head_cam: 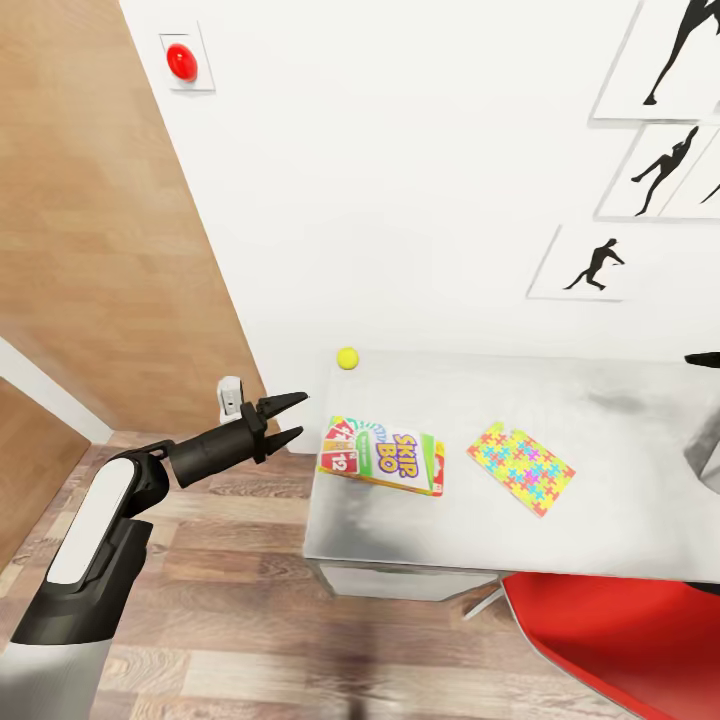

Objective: Put all the toys in the child's room - the three board games (two on the bed and one on the table), the two jigsaw puzzles on the table, and the tennis ball on the table - inside the toy box on the table in the child's room.

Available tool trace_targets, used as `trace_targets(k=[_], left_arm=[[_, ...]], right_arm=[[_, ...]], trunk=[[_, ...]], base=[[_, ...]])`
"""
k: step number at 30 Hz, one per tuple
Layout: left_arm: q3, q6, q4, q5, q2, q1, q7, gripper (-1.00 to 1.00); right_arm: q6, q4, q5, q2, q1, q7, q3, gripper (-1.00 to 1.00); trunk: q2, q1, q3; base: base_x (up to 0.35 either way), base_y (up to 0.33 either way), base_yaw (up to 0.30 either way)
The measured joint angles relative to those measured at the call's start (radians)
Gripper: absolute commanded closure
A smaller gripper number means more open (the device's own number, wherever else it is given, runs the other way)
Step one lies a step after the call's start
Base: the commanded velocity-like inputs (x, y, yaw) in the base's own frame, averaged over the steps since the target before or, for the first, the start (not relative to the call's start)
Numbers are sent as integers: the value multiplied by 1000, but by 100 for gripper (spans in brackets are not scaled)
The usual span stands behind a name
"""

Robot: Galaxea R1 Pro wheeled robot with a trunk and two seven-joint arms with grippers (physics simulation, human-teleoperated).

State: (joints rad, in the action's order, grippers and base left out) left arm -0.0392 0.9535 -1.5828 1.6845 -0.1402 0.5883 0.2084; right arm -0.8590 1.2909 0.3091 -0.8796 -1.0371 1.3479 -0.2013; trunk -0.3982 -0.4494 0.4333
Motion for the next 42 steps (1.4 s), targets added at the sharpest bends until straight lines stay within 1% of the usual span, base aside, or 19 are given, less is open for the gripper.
trace_targets(k=[2,3,5,6,8,9,11,12,14,15,17,18,20,21,23,24,29,38,42], left_arm=[[0,0,1,-1,0,0,0,-100],[0,0,1,-1,0,0,0,-100],[-1,0,1,-6,0,0,0,-100],[-1,0,1,-6,0,0,0,-100],[-1,0,1,-22,0,0,-1,-100],[-1,0,1,-22,0,0,-1,-100],[0,0,2,-46,1,0,-4,-100],[0,0,2,-46,1,0,-4,-100],[-1,0,2,-68,1,0,-6,-100],[-1,0,2,-69,1,0,-6,-100],[-1,0,3,-85,2,0,-8,-100],[-1,0,3,-85,2,0,-8,-100],[-1,0,3,-95,2,0,-8,-100],[-1,0,3,-95,2,0,-8,-100],[-1,0,5,-102,2,0,-9,-100],[-1,0,4,-102,2,0,-9,-100],[-2,0,6,-110,2,0,-8,-100],[-1,-1,6,-130,1,-1,-1,-100],[0,-1,7,-162,0,-5,1,-100]], right_arm=[[-83,7,-6,34,13,63,-3,-100],[-84,7,-6,35,13,64,-3,-100],[-130,17,-11,75,34,114,-6,-100],[-130,17,-10,76,34,114,-6,-100],[-163,29,-16,121,66,146,-14,-100],[-164,29,-15,121,66,147,-14,-100],[-178,42,-22,167,98,167,-38,-100],[-178,43,-22,168,98,167,-39,-100],[-178,64,-28,217,125,179,-77,-100],[-178,64,-28,218,125,179,-77,-100],[-178,94,-30,272,148,186,-117,-100],[-178,94,-30,273,149,186,-118,-100],[-178,122,-28,323,166,185,-152,-100],[-178,123,-27,324,166,185,-152,-100],[-178,142,-25,367,180,175,-175,-100],[-178,142,-24,367,180,175,-175,-100],[-178,156,-23,425,214,145,-196,-100],[-178,155,-24,472,271,126,-204,-100],[-178,115,-23,494,286,121,-206,-100]], trunk=[[0,0,0],[0,0,0],[0,0,0],[0,0,0],[0,0,0],[0,0,0],[0,0,0],[0,0,0],[0,0,0],[0,0,0],[0,0,0],[0,0,0],[0,0,0],[0,0,0],[0,0,0],[0,0,0],[0,0,0],[0,0,0],[0,0,0]], base=[[0,264,0],[0,269,0],[0,254,0],[0,221,0],[0,177,0],[0,142,0],[0,113,0],[0,91,0],[0,73,0],[0,58,0],[0,46,0],[0,37,0],[0,30,0],[0,24,0],[0,19,0],[0,15,0],[0,10,0],[0,4,0],[0,1,0]])
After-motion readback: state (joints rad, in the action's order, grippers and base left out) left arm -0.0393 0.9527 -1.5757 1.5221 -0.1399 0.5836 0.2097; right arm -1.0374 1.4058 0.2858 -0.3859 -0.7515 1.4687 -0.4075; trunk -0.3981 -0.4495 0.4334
